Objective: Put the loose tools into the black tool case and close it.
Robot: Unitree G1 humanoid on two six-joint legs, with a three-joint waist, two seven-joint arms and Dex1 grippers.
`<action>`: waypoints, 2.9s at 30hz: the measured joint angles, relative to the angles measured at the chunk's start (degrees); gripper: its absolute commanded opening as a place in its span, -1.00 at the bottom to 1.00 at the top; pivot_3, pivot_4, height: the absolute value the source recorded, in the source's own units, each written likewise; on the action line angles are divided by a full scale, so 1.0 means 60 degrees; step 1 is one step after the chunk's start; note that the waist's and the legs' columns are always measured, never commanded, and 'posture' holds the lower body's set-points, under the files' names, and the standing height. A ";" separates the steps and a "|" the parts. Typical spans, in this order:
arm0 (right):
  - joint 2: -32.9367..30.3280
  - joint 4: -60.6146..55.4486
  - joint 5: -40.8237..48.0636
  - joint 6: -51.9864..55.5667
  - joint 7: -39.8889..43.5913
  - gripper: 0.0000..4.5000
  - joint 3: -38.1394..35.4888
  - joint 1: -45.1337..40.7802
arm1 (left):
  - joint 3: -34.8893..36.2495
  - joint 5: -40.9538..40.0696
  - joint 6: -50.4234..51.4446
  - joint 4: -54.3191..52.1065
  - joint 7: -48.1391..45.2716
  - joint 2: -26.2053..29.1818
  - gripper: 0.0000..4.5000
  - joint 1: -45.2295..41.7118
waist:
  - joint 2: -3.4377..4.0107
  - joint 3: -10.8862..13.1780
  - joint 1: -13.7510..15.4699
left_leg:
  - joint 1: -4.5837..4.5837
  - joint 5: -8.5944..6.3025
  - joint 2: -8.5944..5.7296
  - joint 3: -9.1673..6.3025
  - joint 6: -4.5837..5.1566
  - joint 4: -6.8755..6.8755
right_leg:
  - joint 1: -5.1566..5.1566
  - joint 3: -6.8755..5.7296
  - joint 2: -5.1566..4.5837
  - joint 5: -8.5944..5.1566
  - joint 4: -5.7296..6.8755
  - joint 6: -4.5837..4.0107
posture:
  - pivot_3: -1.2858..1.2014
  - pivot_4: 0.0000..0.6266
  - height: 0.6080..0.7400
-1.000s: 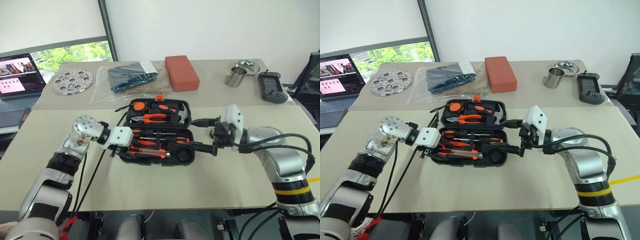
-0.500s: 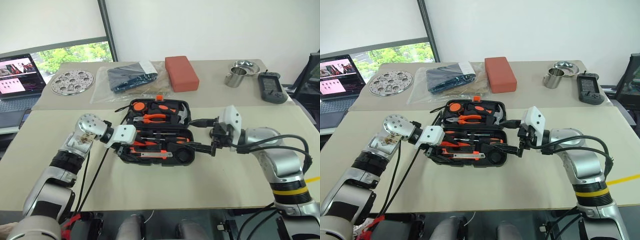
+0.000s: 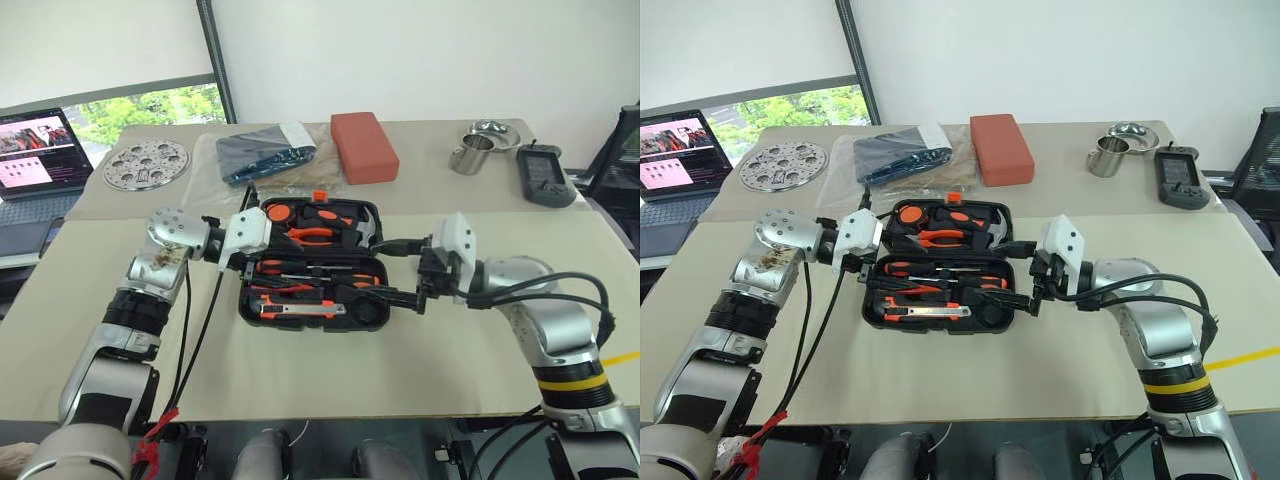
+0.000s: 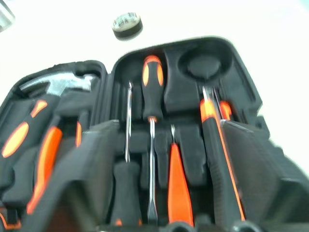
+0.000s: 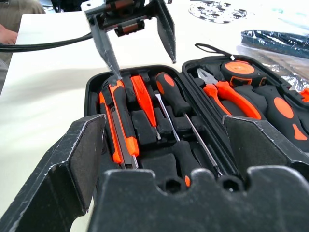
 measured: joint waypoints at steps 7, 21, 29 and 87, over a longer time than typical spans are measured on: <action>0.0052 0.0098 -0.0033 -0.0055 -0.0073 1.00 0.0078 0.0000 | -0.0272 0.0028 -0.0082 0.0247 -0.0311 -0.0791 -0.98 0.0277 | 0.0001 0.0000 0.0017 | -0.0006 0.0001 -0.0002 0.0000 -0.0002 0.0006 | 0.0001 -0.0001 -0.0001 0.0000 0.0000 0.0000 | 0.03 -0.52 1.00; -0.0028 0.0005 -0.0037 -0.0075 -0.0324 1.00 0.0081 0.0206 | -0.0902 0.0738 -0.1692 0.1672 -0.0610 -0.0938 -0.98 0.0562 | 0.0003 -0.0001 0.0017 | 0.0000 0.0001 0.0001 -0.0001 -0.0001 0.0006 | 0.0004 0.0004 0.0006 0.0000 0.0003 0.0000 | 0.03 -0.52 1.00; -0.0077 0.0004 -0.0038 -0.0075 -0.0327 1.00 0.0081 0.0207 | -0.0841 0.0802 -0.2456 0.2363 -0.0490 -0.1034 -0.98 0.0461 | 0.0027 -0.0016 0.0007 | 0.0032 -0.0001 -0.0004 -0.0002 0.0001 0.0015 | 0.0015 0.0008 0.0000 0.0000 0.0067 0.0000 | 0.03 -0.52 1.00; -0.0444 -0.0126 -0.0032 -0.0075 -0.0338 1.00 0.0060 0.0383 | 0.0229 0.0418 -0.3858 0.4400 -0.0663 -0.2425 -0.98 -0.0001 | 0.0021 -0.0013 -0.0001 | 0.0003 0.0002 -0.0059 -0.0026 0.0001 0.0015 | -0.0009 0.0002 -0.0013 -0.0009 0.0077 0.0015 | 0.03 -0.52 1.00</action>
